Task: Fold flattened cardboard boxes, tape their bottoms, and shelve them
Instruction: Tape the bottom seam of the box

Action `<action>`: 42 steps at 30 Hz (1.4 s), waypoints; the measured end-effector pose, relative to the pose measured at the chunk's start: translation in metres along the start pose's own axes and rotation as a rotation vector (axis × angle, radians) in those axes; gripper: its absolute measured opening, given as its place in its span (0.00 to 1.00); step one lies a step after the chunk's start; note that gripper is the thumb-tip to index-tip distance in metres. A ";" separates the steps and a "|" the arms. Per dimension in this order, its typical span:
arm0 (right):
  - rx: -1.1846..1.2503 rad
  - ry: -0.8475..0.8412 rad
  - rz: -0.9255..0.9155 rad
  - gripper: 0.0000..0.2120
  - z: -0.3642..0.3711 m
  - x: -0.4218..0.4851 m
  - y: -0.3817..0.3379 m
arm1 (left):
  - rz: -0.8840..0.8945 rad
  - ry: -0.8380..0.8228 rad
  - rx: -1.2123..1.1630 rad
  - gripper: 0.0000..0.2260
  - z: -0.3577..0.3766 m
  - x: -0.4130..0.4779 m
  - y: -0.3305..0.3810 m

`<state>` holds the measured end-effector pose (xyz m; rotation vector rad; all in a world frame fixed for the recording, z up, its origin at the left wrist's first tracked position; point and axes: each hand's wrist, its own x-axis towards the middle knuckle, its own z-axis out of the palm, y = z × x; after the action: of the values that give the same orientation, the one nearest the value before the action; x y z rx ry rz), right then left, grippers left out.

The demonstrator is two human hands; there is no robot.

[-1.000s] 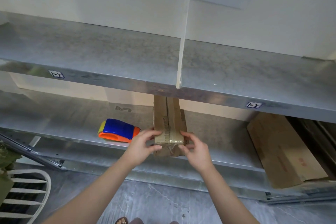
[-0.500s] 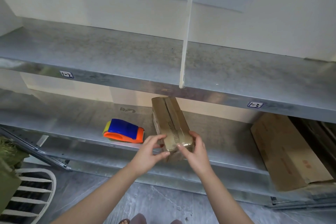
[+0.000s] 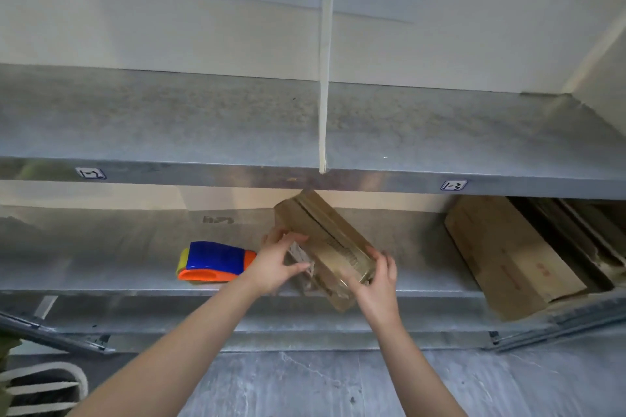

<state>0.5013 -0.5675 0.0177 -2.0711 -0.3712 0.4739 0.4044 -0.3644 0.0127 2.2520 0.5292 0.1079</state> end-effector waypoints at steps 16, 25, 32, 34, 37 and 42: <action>-0.132 0.270 0.055 0.15 -0.047 0.034 0.011 | -0.081 -0.067 -0.170 0.21 -0.018 0.003 -0.001; 0.175 0.287 0.279 0.27 -0.018 0.046 -0.009 | -0.109 -0.436 -0.204 0.34 -0.035 0.017 0.004; 0.216 0.036 0.186 0.31 0.022 -0.005 0.001 | 0.031 -0.076 -0.187 0.30 0.003 -0.020 -0.015; 0.120 -0.017 0.095 0.31 0.031 -0.020 -0.002 | 0.046 0.073 -0.202 0.29 0.018 -0.038 -0.013; 0.031 -0.101 0.000 0.35 0.038 -0.020 -0.005 | -0.008 0.201 -0.293 0.25 0.034 -0.057 -0.015; -0.089 -0.223 -0.121 0.39 0.043 -0.001 -0.025 | -0.020 0.300 -0.167 0.20 0.022 -0.061 -0.016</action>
<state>0.4784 -0.5231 0.0190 -2.0723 -0.6567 0.6264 0.3491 -0.3947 -0.0083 2.0772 0.6743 0.4679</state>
